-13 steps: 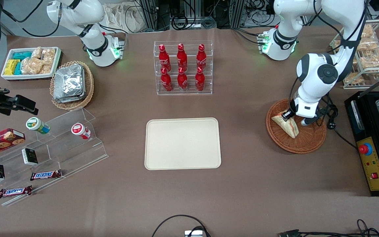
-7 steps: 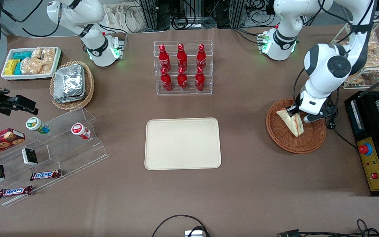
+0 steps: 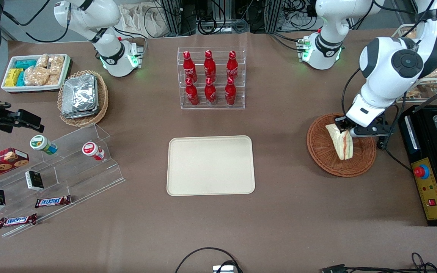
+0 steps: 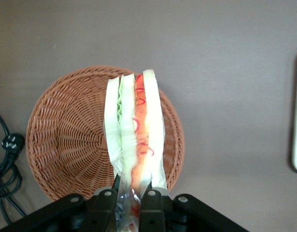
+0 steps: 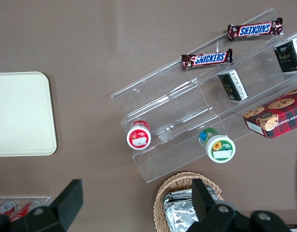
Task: Place sandwich from basket to tray
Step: 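Lift the sandwich out of the basket with the left gripper, then carry the sandwich over the cream tray with the left gripper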
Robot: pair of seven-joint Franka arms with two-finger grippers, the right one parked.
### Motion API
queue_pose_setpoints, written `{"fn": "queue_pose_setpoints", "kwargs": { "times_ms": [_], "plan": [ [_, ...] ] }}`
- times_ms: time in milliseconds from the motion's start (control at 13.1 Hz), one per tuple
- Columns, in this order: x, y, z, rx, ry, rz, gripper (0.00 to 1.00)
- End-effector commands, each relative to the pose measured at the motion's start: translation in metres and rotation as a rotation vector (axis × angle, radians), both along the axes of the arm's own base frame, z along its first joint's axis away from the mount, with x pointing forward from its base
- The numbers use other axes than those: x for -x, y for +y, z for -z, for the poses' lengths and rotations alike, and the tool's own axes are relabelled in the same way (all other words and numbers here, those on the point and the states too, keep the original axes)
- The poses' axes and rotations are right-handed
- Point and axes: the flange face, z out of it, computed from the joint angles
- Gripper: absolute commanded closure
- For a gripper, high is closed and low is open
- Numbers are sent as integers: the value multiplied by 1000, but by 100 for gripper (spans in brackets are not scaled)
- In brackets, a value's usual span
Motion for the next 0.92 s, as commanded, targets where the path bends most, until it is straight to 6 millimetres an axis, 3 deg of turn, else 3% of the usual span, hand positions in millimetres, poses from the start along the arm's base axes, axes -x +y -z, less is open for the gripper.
{"fn": "queue_pose_setpoints", "kwargs": {
  "times_ms": [0,382,841],
  "plan": [
    [-8,-35,-21,-3,-14,83,94],
    [-15,-115,-27,34,-26,197,92],
    [-45,-192,-25,78,-9,138,92]
  ]
}}
